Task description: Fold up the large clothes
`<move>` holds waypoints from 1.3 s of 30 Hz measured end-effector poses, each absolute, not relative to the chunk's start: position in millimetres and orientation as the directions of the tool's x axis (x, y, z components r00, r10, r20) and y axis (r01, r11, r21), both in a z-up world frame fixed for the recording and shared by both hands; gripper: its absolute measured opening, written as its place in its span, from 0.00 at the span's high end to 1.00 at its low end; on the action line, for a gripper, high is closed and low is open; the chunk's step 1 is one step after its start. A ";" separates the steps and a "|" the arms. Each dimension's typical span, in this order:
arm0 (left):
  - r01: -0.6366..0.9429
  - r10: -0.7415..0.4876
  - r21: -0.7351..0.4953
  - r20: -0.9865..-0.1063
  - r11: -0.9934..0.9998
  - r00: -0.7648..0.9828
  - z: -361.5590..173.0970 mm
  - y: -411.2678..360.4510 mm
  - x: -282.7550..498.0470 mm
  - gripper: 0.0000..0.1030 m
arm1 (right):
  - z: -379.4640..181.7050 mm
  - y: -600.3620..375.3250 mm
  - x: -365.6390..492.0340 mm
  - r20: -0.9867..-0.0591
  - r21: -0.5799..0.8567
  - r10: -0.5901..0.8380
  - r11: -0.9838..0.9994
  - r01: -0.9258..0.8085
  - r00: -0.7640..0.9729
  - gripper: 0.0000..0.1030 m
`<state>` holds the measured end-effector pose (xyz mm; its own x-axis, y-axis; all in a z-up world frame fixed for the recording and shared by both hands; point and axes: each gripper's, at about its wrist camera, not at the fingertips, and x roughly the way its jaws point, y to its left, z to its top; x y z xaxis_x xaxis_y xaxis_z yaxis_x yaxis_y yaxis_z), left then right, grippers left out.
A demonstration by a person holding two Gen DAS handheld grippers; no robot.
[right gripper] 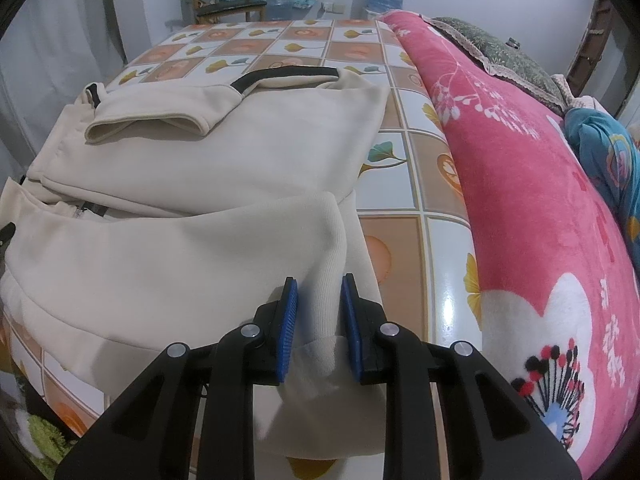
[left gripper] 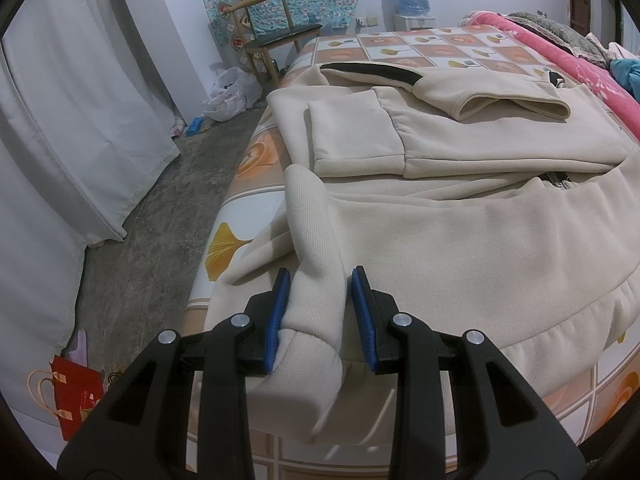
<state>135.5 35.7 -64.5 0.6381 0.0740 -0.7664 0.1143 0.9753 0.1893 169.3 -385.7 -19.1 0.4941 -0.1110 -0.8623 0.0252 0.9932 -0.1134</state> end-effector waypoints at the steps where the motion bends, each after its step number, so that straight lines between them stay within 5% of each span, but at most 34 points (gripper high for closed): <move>1: 0.114 0.074 0.189 -0.766 0.975 0.638 -64.4 35.8 135.4 0.70 | -18.9 -385.9 169.2 -0.862 -0.114 -0.111 0.993 0.025 0.494 0.78; 7: 0.116 0.071 0.189 -0.761 0.975 0.645 -63.8 36.5 134.6 0.71 | -16.3 -384.8 167.1 -0.853 -0.126 -0.118 0.992 0.019 0.508 0.85; 9: 0.114 0.065 0.185 -0.749 0.976 0.660 -62.0 37.6 131.9 0.81 | -11.7 -384.3 163.1 -0.844 -0.121 -0.114 0.992 0.021 0.524 0.88; 20: 0.190 -0.154 0.008 -0.554 0.982 0.819 21.1 73.6 69.7 0.85 | 71.2 -381.4 122.0 -0.706 -0.044 -0.060 0.998 0.041 0.706 0.90; 28: 0.242 -0.251 -0.081 -0.469 0.967 0.847 61.4 90.2 120.0 0.85 | 109.0 -389.5 173.8 -0.627 -0.032 -0.032 0.999 0.016 0.778 0.90; 34: 0.255 -0.238 -0.027 -0.469 0.967 0.850 79.8 79.8 209.1 0.85 | 126.0 -416.5 251.7 -0.593 0.018 -0.015 0.999 0.032 0.805 0.90; 39: 0.232 -0.237 -0.086 -0.599 0.969 0.765 43.9 78.9 291.3 0.85 | 95.3 -434.7 311.6 -0.646 0.072 0.002 0.996 0.058 0.764 0.90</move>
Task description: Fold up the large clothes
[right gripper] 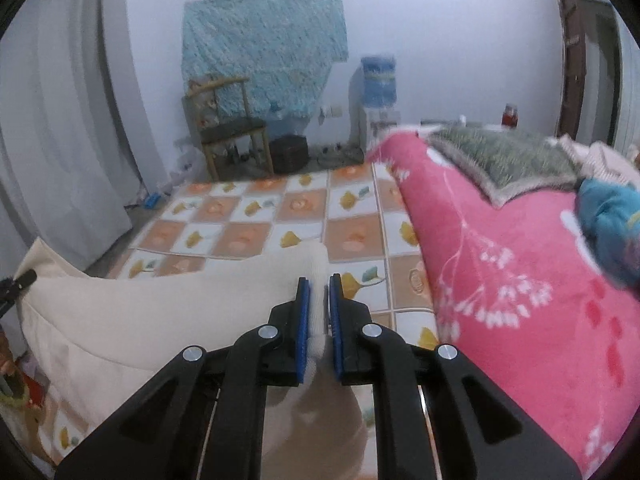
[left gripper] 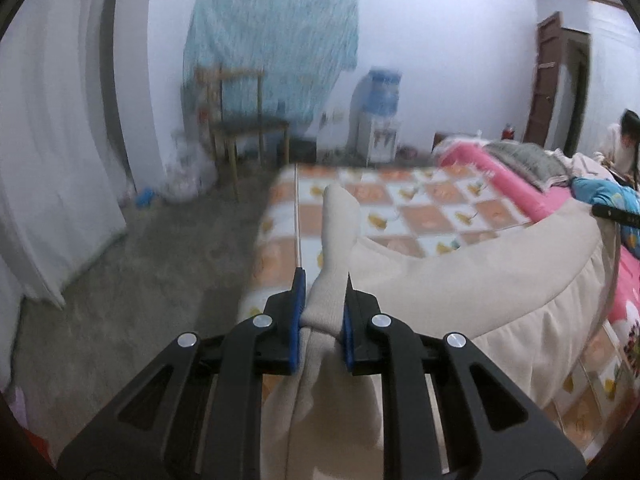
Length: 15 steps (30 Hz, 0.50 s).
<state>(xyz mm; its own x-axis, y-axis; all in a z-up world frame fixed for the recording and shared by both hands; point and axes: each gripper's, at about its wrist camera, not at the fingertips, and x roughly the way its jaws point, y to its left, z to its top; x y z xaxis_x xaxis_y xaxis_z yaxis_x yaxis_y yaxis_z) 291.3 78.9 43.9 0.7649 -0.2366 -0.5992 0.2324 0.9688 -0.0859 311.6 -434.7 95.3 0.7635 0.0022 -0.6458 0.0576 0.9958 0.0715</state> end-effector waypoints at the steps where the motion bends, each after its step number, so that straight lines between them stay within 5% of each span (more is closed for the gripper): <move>1: 0.224 -0.238 -0.103 -0.634 0.969 0.736 30.1 78.7 305.6 0.85 | 81.4 -437.4 323.3 -0.668 0.074 -0.001 0.995 0.067 0.744 0.90; 3: 0.218 -0.233 -0.115 -0.712 0.969 0.662 -3.3 76.5 330.5 0.83 | 48.9 -444.5 345.7 -0.725 0.074 -0.012 0.993 0.095 0.689 0.90; 6: 0.162 -0.176 -0.103 -0.814 0.981 0.553 -50.4 76.5 354.1 0.67 | 8.7 -459.1 364.9 -0.799 0.021 -0.087 0.985 0.172 0.594 0.89; 11: 0.069 -0.203 -0.201 -0.795 0.977 0.571 -45.4 103.4 347.7 0.55 | -1.0 -484.3 353.7 -0.823 0.030 -0.111 0.971 0.239 0.556 0.86; 15: 0.084 -0.225 -0.224 -0.738 0.971 0.637 -16.8 112.1 323.0 0.55 | 28.3 -471.2 322.2 -0.786 0.024 -0.095 0.983 0.184 0.611 0.82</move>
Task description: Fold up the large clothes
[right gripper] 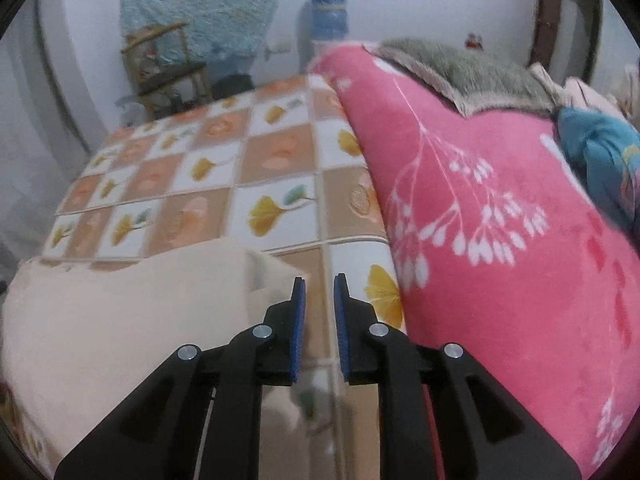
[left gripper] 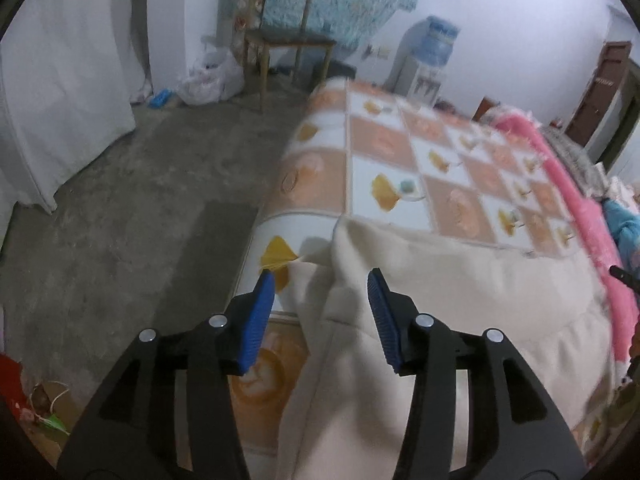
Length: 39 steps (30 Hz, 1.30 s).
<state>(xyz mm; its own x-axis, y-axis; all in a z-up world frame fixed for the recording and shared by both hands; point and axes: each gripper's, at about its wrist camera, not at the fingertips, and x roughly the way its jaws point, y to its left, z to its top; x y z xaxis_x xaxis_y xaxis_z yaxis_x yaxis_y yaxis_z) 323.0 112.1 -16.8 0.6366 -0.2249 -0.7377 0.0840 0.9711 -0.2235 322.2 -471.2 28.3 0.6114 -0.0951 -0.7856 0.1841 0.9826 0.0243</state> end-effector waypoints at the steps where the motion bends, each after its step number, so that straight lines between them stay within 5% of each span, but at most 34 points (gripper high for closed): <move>1: 0.105 -0.252 -0.242 -0.723 0.965 0.643 -10.4 112.2 319.7 0.55 | 34.6 -464.2 314.3 -0.779 0.033 -0.070 0.988 0.152 0.623 0.77; 7: 0.291 -0.378 -0.248 -0.712 0.924 0.592 -11.0 69.3 275.1 0.53 | 28.8 -399.6 277.2 -0.795 0.012 0.076 0.994 -0.110 0.602 0.52; 11: 0.269 -0.280 -0.152 -0.793 0.951 0.541 -55.6 50.1 261.9 0.47 | -16.0 -379.6 274.5 -0.860 -0.071 0.017 0.986 -0.153 0.509 0.41; 16: 0.287 -0.265 -0.108 -0.760 0.952 0.594 -33.4 41.7 246.6 0.48 | -10.8 -402.1 285.3 -0.878 0.058 0.069 0.998 -0.037 0.473 0.38; 20: 0.397 -0.347 -0.100 -0.705 0.912 0.619 -11.7 23.7 226.6 0.41 | 12.5 -376.6 276.3 -0.843 0.098 0.144 0.988 -0.116 0.518 0.38; 24: 0.404 -0.346 -0.110 -0.738 0.908 0.579 -24.4 5.1 208.5 0.34 | 10.7 -340.7 253.0 -0.825 0.143 0.235 0.967 -0.213 0.514 0.38; 29: 0.330 -0.311 -0.129 -0.744 0.935 0.592 -39.7 12.5 169.2 0.26 | -6.2 -317.6 205.4 -0.833 0.044 0.147 0.979 -0.200 0.534 0.37; 39: 0.202 -0.285 -0.201 -0.646 0.958 0.708 -6.8 15.5 93.8 0.08 | 18.1 -314.4 131.1 -0.747 0.072 0.115 0.993 -0.093 0.655 0.09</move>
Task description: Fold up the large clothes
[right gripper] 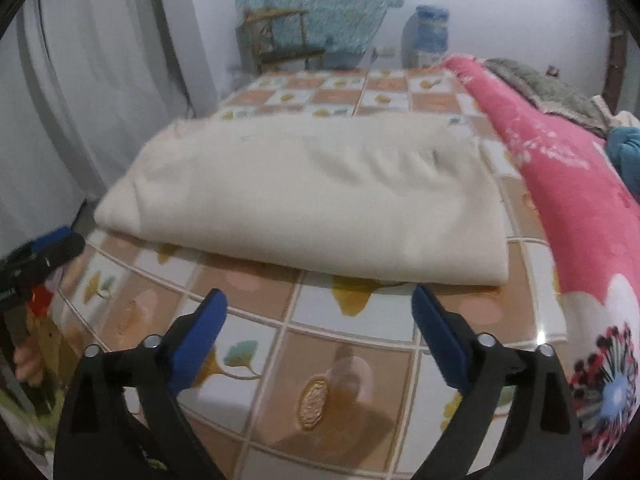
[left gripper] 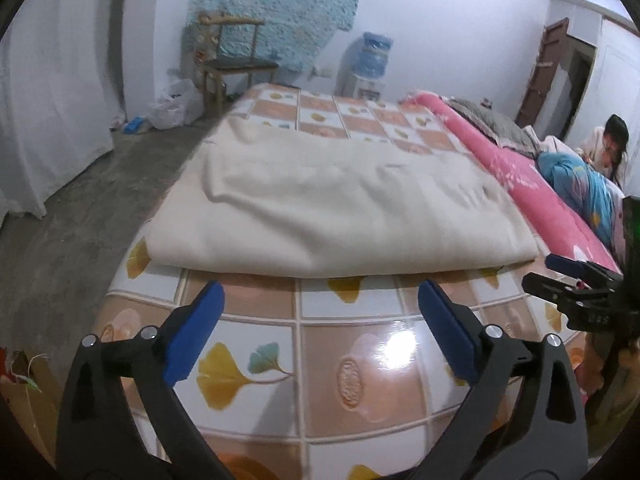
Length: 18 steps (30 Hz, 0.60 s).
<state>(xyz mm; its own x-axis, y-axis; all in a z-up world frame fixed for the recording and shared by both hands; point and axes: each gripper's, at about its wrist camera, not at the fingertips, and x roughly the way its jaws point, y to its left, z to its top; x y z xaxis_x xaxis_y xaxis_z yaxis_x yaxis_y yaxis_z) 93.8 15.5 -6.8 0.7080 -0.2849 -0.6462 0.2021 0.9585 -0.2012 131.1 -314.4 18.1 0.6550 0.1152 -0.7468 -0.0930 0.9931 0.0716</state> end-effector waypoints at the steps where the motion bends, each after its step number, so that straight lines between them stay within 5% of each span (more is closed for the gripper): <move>1: 0.196 -0.273 -0.191 -0.639 0.962 0.719 -2.4 12.7 90.0 0.08 | 23.4 -312.8 127.9 -0.732 0.062 0.101 0.995 -0.082 0.674 0.07; 11: 0.058 -0.055 -0.016 -0.608 0.998 0.792 31.8 -16.9 84.5 0.08 | 60.8 -311.1 103.2 -0.605 0.007 -0.012 1.000 0.020 0.796 0.06; 18: 0.052 -0.056 -0.027 -0.665 0.998 0.745 23.9 -36.2 89.7 0.08 | 57.0 -314.3 107.9 -0.657 0.037 -0.022 0.997 0.062 0.754 0.06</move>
<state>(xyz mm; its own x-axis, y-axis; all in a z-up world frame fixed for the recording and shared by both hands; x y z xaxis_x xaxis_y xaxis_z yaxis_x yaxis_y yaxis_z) 89.7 -36.2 23.9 0.7447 -0.0564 -0.6650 0.0517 0.9983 -0.0268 107.9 -314.3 57.0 0.7538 -0.0222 -0.6567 0.0618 0.9974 0.0372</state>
